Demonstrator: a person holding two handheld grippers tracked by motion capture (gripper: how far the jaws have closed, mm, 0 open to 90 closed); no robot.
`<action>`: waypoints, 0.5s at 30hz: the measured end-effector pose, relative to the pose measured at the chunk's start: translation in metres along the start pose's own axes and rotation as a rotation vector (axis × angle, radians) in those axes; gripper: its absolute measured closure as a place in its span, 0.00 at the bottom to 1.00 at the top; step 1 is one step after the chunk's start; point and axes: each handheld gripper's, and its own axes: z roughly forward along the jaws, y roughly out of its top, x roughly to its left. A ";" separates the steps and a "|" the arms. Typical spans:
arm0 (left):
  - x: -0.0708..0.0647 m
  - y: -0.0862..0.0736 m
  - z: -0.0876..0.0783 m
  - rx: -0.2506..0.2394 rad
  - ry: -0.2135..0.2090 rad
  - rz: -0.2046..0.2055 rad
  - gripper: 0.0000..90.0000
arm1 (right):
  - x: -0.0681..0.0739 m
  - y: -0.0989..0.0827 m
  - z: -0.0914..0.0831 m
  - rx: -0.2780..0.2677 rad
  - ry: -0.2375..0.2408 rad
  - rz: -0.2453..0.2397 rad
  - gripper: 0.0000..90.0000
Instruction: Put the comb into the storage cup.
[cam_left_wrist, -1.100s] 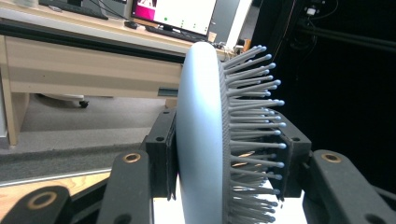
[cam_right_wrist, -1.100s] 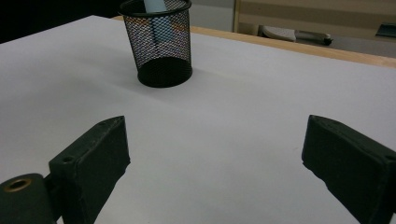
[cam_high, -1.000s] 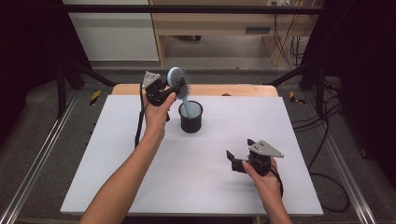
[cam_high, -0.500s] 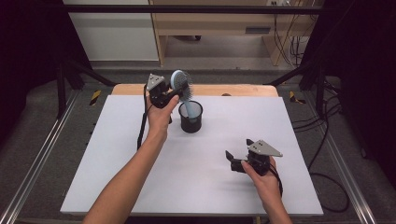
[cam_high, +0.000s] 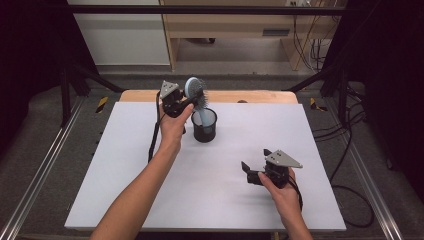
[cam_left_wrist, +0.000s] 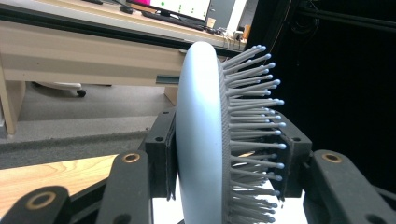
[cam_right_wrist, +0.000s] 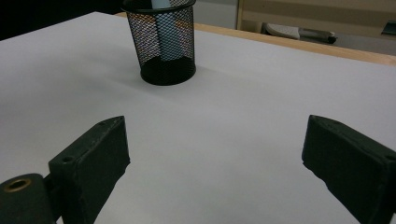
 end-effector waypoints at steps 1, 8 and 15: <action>0.000 0.000 0.000 -0.001 0.001 -0.002 0.57 | 0.000 0.000 0.000 0.000 0.000 0.000 0.09; -0.001 -0.003 0.002 0.000 -0.004 -0.023 0.57 | 0.000 0.000 0.000 -0.001 -0.001 0.001 0.09; -0.001 -0.004 0.003 -0.001 0.003 -0.026 0.57 | 0.000 0.000 0.000 0.001 0.002 0.000 0.09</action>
